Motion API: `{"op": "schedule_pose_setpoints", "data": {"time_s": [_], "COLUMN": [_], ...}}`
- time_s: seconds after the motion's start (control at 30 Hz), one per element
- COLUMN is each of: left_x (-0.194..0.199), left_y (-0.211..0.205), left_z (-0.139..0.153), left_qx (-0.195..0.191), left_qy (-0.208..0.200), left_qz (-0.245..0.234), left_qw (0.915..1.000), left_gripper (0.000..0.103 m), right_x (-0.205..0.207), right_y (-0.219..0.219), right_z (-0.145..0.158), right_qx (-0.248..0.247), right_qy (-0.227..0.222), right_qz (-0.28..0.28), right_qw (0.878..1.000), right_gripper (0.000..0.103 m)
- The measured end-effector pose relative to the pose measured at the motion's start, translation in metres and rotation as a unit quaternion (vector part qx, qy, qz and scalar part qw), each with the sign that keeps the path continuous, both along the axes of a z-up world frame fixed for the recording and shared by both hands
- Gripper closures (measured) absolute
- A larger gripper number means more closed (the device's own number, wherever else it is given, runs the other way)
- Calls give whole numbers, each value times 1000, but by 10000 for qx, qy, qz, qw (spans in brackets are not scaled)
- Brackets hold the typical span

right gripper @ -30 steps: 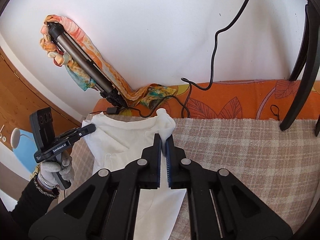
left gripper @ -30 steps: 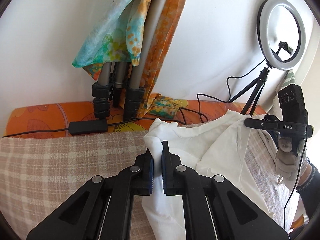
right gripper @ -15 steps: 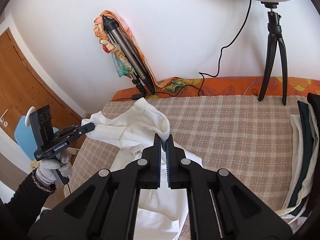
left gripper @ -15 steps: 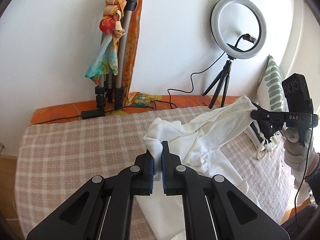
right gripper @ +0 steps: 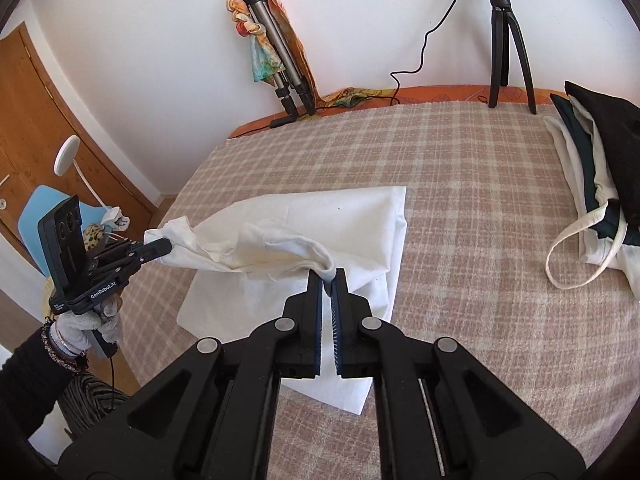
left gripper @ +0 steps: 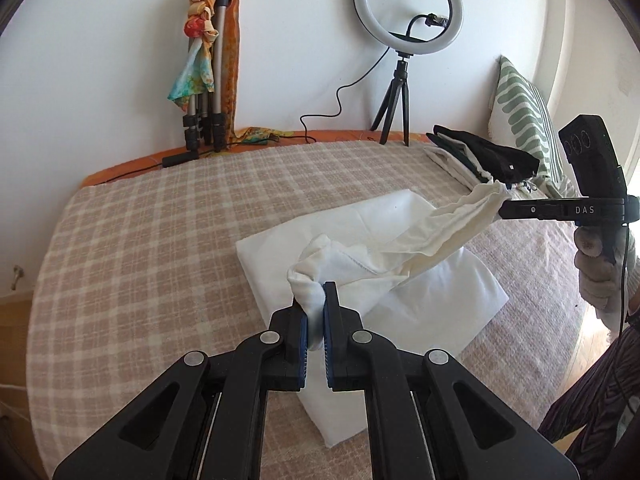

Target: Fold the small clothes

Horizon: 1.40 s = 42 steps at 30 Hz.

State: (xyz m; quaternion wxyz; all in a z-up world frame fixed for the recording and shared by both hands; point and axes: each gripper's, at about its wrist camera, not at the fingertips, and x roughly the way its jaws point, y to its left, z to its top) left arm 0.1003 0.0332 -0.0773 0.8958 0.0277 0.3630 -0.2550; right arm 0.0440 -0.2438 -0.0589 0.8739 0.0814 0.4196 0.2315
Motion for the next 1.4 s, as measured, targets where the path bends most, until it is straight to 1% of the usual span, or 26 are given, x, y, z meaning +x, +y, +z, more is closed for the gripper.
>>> {"op": "schedule_pose_setpoints", "data": {"time_s": [0.13, 0.27, 0.37, 0.43, 0.5, 0.53, 0.6, 0.67, 0.7, 0.77, 0.8, 0.9, 0.93, 0.97, 1.0, 1.03, 1.07, 1.1, 1.13, 1.17, 1.2, 1.3, 1.4], "left_x": [-19, -37, -49, -54, -57, -56, -48, -38, -33, -26, -23, -19, -18, -19, -18, -17, -16, -16, -16, -15, -14, -15, -17], "left_y": [2, 6, 14, 22, 32, 38, 47, 54, 57, 58, 57, 51, 49, 47, 46, 45, 44, 44, 45, 46, 47, 48, 53], "left_z": [-18, -28, -28, -25, -22, -21, -25, -35, -40, -49, -52, -56, -57, -58, -59, -59, -59, -59, -59, -59, -59, -51, -38], "left_qx": [140, 313, 311, 193, -139, -407, -936, -1452, -1747, -2161, -2218, -2182, -2167, -2173, -2198, -2189, -2128, -2087, -2094, -2120, -2146, -2142, -2360], "left_qy": [105, 221, 305, 405, 526, 619, 987, 1407, 1629, 1974, 2054, 2133, 2150, 2176, 2201, 2210, 2187, 2161, 2157, 2150, 2128, 1981, 1891], "left_qz": [-22, -52, -71, 2, 137, 207, 364, 537, 599, 643, 667, 735, 749, 740, 717, 708, 723, 743, 762, 775, 785, 782, 734], "left_qw": [9998, 9993, 9990, 9990, 9984, 9970, 9900, 9779, 9692, 9540, 9509, 9495, 9493, 9487, 9477, 9477, 9495, 9509, 9507, 9502, 9500, 9533, 9503], "left_gripper": [97, 97, 96, 92, 79, 79, 78, 78, 78, 78, 78, 78, 78, 81, 82, 82, 84, 94, 96, 96, 98, 99, 100], "right_x": [-23, -43, -54, -59, -60, -57, -50, -42, -38, -31, -27, -24, -23, -23, -24, -24, -25, -26, -26, -27, -27, -30, -34], "right_y": [2, 0, -10, -21, -32, -37, -45, -53, -57, -59, -57, -47, -44, -42, -39, -35, -33, -31, -30, -29, -30, -36, -47], "right_z": [-22, -29, -31, -33, -35, -38, -47, -56, -61, -68, -69, -68, -68, -69, -70, -71, -72, -73, -73, -73, -72, -62, -47], "right_qx": [-336, -703, -723, -521, -73, 208, 821, 1335, 1628, 2013, 2030, 1730, 1695, 1680, 1653, 1604, 1573, 1551, 1544, 1562, 1577, 1860, 2393], "right_qy": [17, -43, 76, 193, 375, 517, 848, 1068, 1160, 1341, 1368, 1293, 1290, 1294, 1314, 1344, 1363, 1368, 1376, 1374, 1342, 1198, 1134], "right_qz": [-19, 40, 57, -48, -150, -176, -232, -444, -489, -537, -521, -494, -469, -442, -410, -375, -341, -322, -320, -329, -363, -421, -490], "right_qw": [9994, 9975, 9973, 9984, 9992, 9983, 9927, 9843, 9786, 9688, 9682, 9752, 9759, 9763, 9766, 9771, 9775, 9778, 9779, 9776, 9776, 9743, 9630], "right_gripper": [97, 97, 97, 97, 97, 97, 90, 66, 65, 65, 65, 65, 65, 66, 67, 72, 78, 82, 91, 94, 95, 97, 97]}}
